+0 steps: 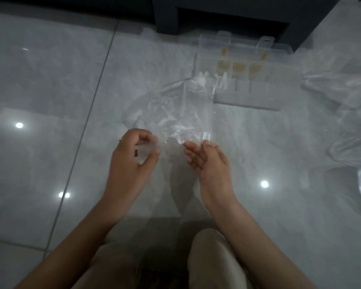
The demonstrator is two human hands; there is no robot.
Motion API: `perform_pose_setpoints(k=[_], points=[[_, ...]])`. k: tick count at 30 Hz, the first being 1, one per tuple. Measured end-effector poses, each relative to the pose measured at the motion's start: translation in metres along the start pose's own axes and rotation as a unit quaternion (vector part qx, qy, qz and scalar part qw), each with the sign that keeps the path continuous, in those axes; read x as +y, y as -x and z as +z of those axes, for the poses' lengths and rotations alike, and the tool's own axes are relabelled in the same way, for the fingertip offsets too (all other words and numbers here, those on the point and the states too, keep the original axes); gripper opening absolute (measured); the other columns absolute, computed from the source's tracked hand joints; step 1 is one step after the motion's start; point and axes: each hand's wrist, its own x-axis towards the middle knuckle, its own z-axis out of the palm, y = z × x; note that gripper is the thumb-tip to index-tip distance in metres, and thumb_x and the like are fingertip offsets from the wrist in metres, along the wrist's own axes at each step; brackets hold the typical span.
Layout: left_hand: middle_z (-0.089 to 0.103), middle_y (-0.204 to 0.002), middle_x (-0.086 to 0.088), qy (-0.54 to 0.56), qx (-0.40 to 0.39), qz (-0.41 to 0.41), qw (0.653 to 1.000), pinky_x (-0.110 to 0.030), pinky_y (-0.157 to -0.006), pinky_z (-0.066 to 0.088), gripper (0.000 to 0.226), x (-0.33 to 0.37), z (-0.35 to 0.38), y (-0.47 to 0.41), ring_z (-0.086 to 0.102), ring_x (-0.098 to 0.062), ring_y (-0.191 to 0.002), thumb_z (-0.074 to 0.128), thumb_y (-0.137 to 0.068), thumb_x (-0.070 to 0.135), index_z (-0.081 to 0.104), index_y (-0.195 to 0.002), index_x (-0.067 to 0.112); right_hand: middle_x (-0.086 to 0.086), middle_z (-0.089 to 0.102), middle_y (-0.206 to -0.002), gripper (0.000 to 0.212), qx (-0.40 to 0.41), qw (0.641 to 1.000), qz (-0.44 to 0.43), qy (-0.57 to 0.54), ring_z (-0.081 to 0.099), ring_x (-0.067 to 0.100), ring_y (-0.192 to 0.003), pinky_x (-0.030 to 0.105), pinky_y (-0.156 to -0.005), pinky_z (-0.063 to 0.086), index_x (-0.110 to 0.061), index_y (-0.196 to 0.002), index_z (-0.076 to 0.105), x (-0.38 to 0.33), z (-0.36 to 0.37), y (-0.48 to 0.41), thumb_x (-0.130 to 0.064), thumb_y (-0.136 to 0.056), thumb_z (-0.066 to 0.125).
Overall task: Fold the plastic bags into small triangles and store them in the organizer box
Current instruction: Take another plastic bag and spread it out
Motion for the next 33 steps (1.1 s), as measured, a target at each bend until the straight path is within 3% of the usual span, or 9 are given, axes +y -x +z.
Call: perform_pose_setpoints(k=[4, 11, 14, 19, 23, 26, 29, 31, 33], points=[[0.061, -0.089, 0.014, -0.019, 0.052, 0.025, 0.998, -0.006, -0.069, 0.043, 0.018, -0.006, -0.008, -0.010, 0.059, 0.003, -0.085, 0.064, -0.088, 0.007, 0.056, -0.092, 0.022, 0.003, 0.073, -0.074, 0.018, -0.014, 1.000, -0.004, 0.028, 0.067, 0.011, -0.067, 0.020, -0.066, 0.051, -0.015, -0.083, 0.051, -0.003, -0.006, -0.001, -0.016, -0.100, 0.047], [0.054, -0.104, 0.011, -0.035, 0.190, 0.059, 0.979, -0.012, -0.077, 0.042, 0.031, -0.031, -0.033, -0.023, 0.054, 0.005, -0.095, 0.055, -0.087, 0.000, 0.051, -0.099, 0.028, -0.004, 0.053, -0.047, 0.030, 0.038, 0.973, -0.146, 0.172, 0.048, 0.006, -0.046, 0.016, -0.053, 0.043, -0.010, -0.068, 0.046, -0.024, -0.039, -0.011, -0.001, -0.096, 0.049], [0.053, -0.110, 0.001, -0.035, 0.193, 0.062, 0.979, -0.013, -0.076, 0.043, 0.030, -0.038, -0.040, -0.024, 0.054, 0.002, -0.093, 0.060, -0.088, 0.006, 0.049, -0.098, 0.032, -0.003, 0.053, -0.046, 0.031, 0.032, 0.965, -0.162, 0.205, 0.048, 0.005, -0.045, 0.014, -0.053, 0.042, -0.008, -0.065, 0.044, -0.030, -0.051, -0.010, 0.000, -0.095, 0.049], [0.046, -0.108, 0.015, -0.073, 0.201, 0.083, 0.973, -0.015, -0.079, 0.042, 0.020, -0.046, -0.038, -0.018, 0.050, 0.002, -0.097, 0.056, -0.088, 0.000, 0.056, -0.102, 0.014, 0.002, 0.053, -0.046, 0.031, 0.004, 0.960, -0.128, 0.249, 0.048, 0.008, -0.044, 0.016, -0.053, 0.042, -0.006, -0.063, 0.045, -0.023, -0.059, -0.008, 0.001, -0.093, 0.049], [0.045, -0.110, 0.020, -0.130, 0.068, 0.078, 0.986, -0.016, -0.088, 0.041, 0.035, -0.064, -0.057, -0.015, 0.049, 0.001, -0.103, 0.059, -0.088, 0.001, 0.049, -0.110, 0.026, 0.006, 0.062, -0.050, 0.029, -0.083, 0.916, -0.022, 0.392, 0.054, 0.010, -0.046, 0.016, -0.053, 0.044, -0.003, -0.066, 0.048, -0.030, -0.069, -0.005, 0.000, -0.095, 0.049], [0.045, -0.125, 0.008, -0.200, -0.130, 0.081, 0.968, -0.016, -0.106, 0.028, 0.052, -0.081, -0.072, -0.014, 0.044, -0.023, -0.123, 0.078, -0.078, 0.019, 0.053, -0.123, 0.023, 0.003, 0.070, -0.063, 0.041, -0.099, 0.828, 0.029, 0.552, 0.062, 0.011, -0.058, 0.024, -0.064, 0.048, -0.004, -0.071, 0.058, -0.034, -0.084, -0.002, -0.031, -0.099, 0.046], [0.040, -0.138, 0.015, -0.101, -0.217, 0.042, 0.970, -0.010, -0.109, 0.020, 0.055, -0.058, -0.074, -0.011, 0.035, -0.009, -0.133, 0.054, -0.075, 0.044, 0.046, -0.128, 0.035, -0.007, 0.063, -0.068, 0.031, 0.054, 0.734, -0.140, 0.663, 0.056, 0.010, -0.063, 0.020, -0.057, 0.040, -0.020, -0.080, 0.056, -0.028, -0.089, 0.000, -0.045, -0.095, 0.045], [0.046, -0.138, 0.010, -0.041, -0.182, 0.056, 0.981, -0.020, -0.111, 0.027, 0.053, -0.036, -0.056, -0.006, 0.038, -0.006, -0.134, 0.044, -0.077, 0.033, 0.050, -0.129, 0.026, -0.011, 0.060, -0.083, 0.015, 0.077, 0.736, -0.271, 0.615, 0.052, 0.007, -0.076, 0.009, -0.065, 0.037, -0.020, -0.092, 0.057, -0.021, -0.081, 0.000, -0.032, -0.097, 0.048], [0.053, -0.136, 0.001, -0.077, -0.128, 0.093, 0.984, -0.025, -0.111, 0.030, 0.048, -0.014, -0.022, -0.003, 0.045, -0.012, -0.130, 0.040, -0.082, 0.026, 0.057, -0.126, 0.016, -0.007, 0.057, -0.103, 0.022, 0.027, 0.722, -0.359, 0.591, 0.048, 0.005, -0.097, 0.004, -0.087, 0.033, -0.012, -0.104, 0.060, -0.009, -0.074, -0.010, -0.023, -0.095, 0.044]])
